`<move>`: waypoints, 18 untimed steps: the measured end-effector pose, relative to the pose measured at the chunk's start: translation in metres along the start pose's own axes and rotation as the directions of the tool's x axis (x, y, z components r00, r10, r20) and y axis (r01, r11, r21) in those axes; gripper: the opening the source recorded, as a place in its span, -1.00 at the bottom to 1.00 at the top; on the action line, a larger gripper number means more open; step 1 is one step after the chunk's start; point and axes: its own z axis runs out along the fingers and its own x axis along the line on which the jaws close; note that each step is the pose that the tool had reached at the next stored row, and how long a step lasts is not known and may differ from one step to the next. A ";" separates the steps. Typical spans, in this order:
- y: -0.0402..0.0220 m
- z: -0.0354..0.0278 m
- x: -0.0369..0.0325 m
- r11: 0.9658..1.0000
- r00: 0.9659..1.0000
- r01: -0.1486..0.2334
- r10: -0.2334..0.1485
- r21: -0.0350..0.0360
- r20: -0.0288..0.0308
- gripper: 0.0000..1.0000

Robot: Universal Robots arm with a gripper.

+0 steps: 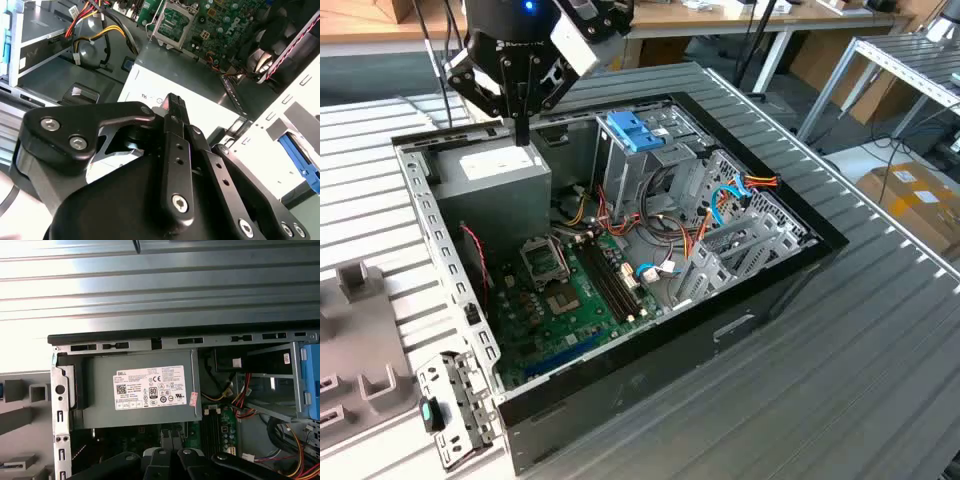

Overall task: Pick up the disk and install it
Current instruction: 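Reach for the disk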

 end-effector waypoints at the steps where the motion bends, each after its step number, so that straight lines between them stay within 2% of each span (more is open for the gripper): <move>1: 0.0000 0.0000 0.0000 1.000 1.000 0.000 0.000 0.000 0.000 -0.79; 12: 0.0000 0.0000 0.0002 1.000 1.000 0.000 0.000 0.000 0.000 -0.79; 18: -0.0004 -0.0002 0.0053 1.000 1.000 0.000 0.000 0.000 0.000 -0.79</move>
